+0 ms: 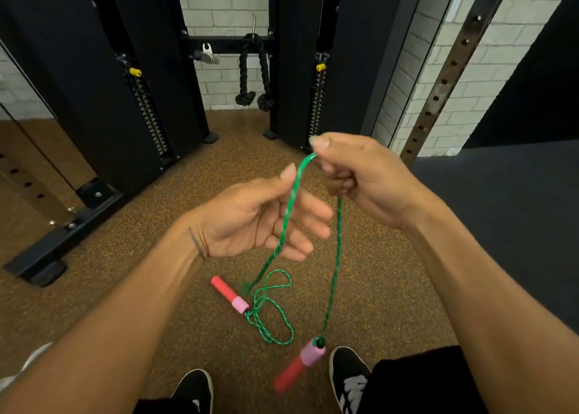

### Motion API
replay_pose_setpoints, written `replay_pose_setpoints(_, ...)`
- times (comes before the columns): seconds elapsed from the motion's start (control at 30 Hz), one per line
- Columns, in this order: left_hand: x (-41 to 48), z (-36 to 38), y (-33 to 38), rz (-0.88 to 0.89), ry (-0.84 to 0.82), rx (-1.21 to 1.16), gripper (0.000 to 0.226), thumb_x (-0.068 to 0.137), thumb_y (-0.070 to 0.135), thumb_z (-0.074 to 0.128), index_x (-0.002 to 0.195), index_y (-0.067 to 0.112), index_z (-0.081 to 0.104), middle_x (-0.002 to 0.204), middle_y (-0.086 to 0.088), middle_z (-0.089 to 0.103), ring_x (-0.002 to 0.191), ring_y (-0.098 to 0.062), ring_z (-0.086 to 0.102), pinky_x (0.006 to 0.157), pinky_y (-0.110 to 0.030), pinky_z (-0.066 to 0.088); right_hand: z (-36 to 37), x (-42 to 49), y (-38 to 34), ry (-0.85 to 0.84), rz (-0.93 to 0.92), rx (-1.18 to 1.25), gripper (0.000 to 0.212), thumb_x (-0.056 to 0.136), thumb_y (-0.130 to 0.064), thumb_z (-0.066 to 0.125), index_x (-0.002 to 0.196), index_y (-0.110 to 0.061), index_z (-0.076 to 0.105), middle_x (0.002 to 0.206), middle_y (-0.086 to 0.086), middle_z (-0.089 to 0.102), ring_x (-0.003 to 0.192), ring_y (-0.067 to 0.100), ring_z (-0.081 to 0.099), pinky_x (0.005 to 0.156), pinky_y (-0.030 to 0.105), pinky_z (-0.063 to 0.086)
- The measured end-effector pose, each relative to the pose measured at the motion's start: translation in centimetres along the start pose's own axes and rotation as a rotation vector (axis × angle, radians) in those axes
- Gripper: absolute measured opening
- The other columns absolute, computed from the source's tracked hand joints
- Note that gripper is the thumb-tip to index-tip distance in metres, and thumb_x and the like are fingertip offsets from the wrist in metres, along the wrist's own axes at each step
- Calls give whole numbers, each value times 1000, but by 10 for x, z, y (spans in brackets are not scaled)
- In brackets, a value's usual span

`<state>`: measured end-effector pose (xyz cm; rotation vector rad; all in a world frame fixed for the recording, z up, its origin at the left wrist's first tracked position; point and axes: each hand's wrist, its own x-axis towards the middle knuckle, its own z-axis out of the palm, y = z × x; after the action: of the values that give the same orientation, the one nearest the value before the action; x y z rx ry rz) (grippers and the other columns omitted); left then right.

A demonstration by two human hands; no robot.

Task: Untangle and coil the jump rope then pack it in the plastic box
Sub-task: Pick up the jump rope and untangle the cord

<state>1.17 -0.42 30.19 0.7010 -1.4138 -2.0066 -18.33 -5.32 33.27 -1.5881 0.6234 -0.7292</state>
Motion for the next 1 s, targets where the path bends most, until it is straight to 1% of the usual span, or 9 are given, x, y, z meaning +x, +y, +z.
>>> replay_pose_setpoints(0.13, 11, 6, 8, 155, 421, -8, 46, 91, 53, 50, 64, 18, 65, 56, 5, 52, 44, -7, 48, 54, -25, 51, 1, -1, 4, -108, 51, 11, 34, 102, -30, 47, 70, -18, 53, 56, -7, 40, 48, 9, 31, 47, 21, 23)
replay_pose_setpoints(0.3, -13, -38, 25, 424, 750, -363, 49, 99, 44, 44, 54, 25, 41, 50, 11, 24, 44, -6, 19, 45, -19, 23, -20, -9, 8, 5, 121, 152, 35, 101, -32, 46, 69, -19, 52, 54, -8, 32, 45, 8, 30, 48, 22, 26)
replay_pose_setpoints(0.47, -37, -98, -10, 74, 1165, -230, 34, 102, 19, 43, 70, 23, 53, 56, 9, 34, 37, -4, 27, 36, -18, 29, -36, -8, 4, 297, -24, 217, 37, 103, -27, 46, 67, -19, 52, 55, -8, 34, 52, 10, 29, 60, 26, 29)
replay_pose_setpoints(0.57, -38, -99, -48, -551, 802, 497, 37, 99, 17, 53, 62, 14, 52, 49, 4, 40, 34, -6, 33, 35, -18, 30, -33, -4, 4, 389, -170, 283, 34, 93, -19, 51, 60, -21, 45, 54, -8, 34, 54, 11, 28, 61, 30, 28)
replay_pose_setpoints(0.67, -11, -68, -74, -760, 352, 799, 37, 87, 43, 68, 73, 9, 60, 64, -6, 57, 50, -10, 52, 50, -22, 44, -23, 0, 4, 282, -194, 457, 35, 85, -16, 49, 52, -21, 41, 52, -5, 29, 51, 11, 27, 57, 27, 32)
replay_pose_setpoints(0.73, 11, -49, -81, -528, 315, 896, 63, 69, 63, 75, 108, 15, 62, 106, -3, 66, 90, -10, 61, 83, -35, 55, -20, 2, 1, 139, -221, 604, 35, 82, -15, 46, 51, -21, 33, 51, -4, 28, 50, 12, 24, 55, 27, 31)
replay_pose_setpoints(0.83, 36, -15, -65, -55, 430, 669, 88, 70, 58, 78, 144, 31, 38, 150, -2, 46, 132, -15, 49, 111, -44, 41, -15, 2, -2, -35, -267, 745, 32, 80, -20, 46, 56, -20, 24, 54, -1, 21, 53, 14, 18, 57, 33, 19)
replay_pose_setpoints(0.9, 49, 8, -53, 165, 376, 572, 69, 83, 39, 73, 143, 23, 44, 147, -2, 51, 135, -12, 48, 113, -37, 36, -10, 3, -2, -96, -264, 807, 31, 81, -21, 42, 56, -19, 24, 56, -1, 19, 54, 15, 17, 57, 34, 18)
replay_pose_setpoints(1.0, 52, 29, -44, 206, 300, 506, 18, 96, 21, 57, 100, 9, 70, 93, 2, 75, 99, -18, 69, 95, -27, 50, -12, 4, 0, -71, -261, 899, 30, 83, -22, 38, 56, -20, 24, 56, -2, 18, 54, 14, 17, 58, 32, 18)
